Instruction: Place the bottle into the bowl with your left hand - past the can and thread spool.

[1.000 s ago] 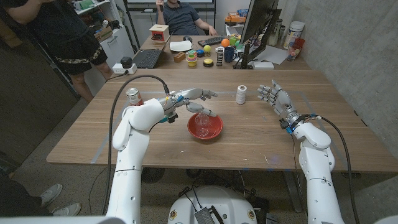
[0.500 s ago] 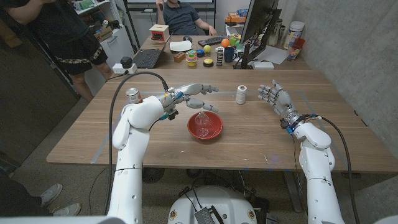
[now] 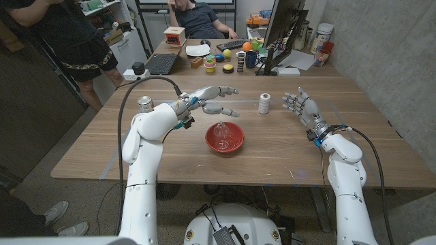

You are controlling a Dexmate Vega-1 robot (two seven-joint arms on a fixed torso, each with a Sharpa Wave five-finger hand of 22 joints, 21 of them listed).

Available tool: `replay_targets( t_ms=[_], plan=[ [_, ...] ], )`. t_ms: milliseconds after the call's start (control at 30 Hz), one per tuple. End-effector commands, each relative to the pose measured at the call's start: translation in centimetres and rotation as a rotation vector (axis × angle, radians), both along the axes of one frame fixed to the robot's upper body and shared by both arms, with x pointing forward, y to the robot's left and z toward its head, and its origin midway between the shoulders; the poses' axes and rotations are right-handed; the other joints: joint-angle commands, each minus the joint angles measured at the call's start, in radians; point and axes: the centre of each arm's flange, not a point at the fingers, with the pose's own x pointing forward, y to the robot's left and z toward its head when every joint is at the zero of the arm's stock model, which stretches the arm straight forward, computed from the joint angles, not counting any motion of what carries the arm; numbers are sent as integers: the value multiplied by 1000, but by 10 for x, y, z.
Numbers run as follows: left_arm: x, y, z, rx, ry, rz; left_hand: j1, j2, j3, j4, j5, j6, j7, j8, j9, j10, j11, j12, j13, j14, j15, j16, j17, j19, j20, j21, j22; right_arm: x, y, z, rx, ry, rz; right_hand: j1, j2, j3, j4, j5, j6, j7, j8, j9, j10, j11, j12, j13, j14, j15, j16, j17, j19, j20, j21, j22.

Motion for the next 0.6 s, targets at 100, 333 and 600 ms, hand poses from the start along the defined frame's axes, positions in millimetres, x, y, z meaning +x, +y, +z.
replay_targets(
  t_ms=[100, 333, 600],
  plan=[
    [-9, 5, 9, -78, -43, -41, -16, -1, -8, 5, 8, -26, -6, -7, 1, -8, -2, -1, 2, -8, -17, -2, 2, -15, 4, -8, 2, 1, 1, 0, 1, -1, 1, -3, -11, -7, 0, 5, 4, 5, 7, 3, 8, 7, 8, 2, 5, 3, 5, 2, 7, -3, -7, 2],
    [-12, 5, 10, -105, -61, -52, -32, 1, -9, 15, 11, -79, -12, -22, 0, -8, -8, 2, 1, -16, -16, 0, 1, -30, 8, -17, 1, 2, 0, -1, 4, 0, 0, -3, -12, -10, 0, 6, 5, 4, 8, 3, 8, 7, 8, 2, 5, 3, 4, 2, 7, -4, -8, 3],
    [-15, 9, 13, -126, -66, -77, -52, 0, -10, 27, 15, -153, -21, -32, -3, -18, -4, 2, -1, -45, -2, -5, -1, -51, 17, -31, 0, 3, 1, -1, 4, -1, 2, -4, -13, -13, 1, 6, 5, 5, 7, 3, 8, 4, 8, 2, 5, 3, 4, 2, 8, -2, -10, 3]
  ],
)
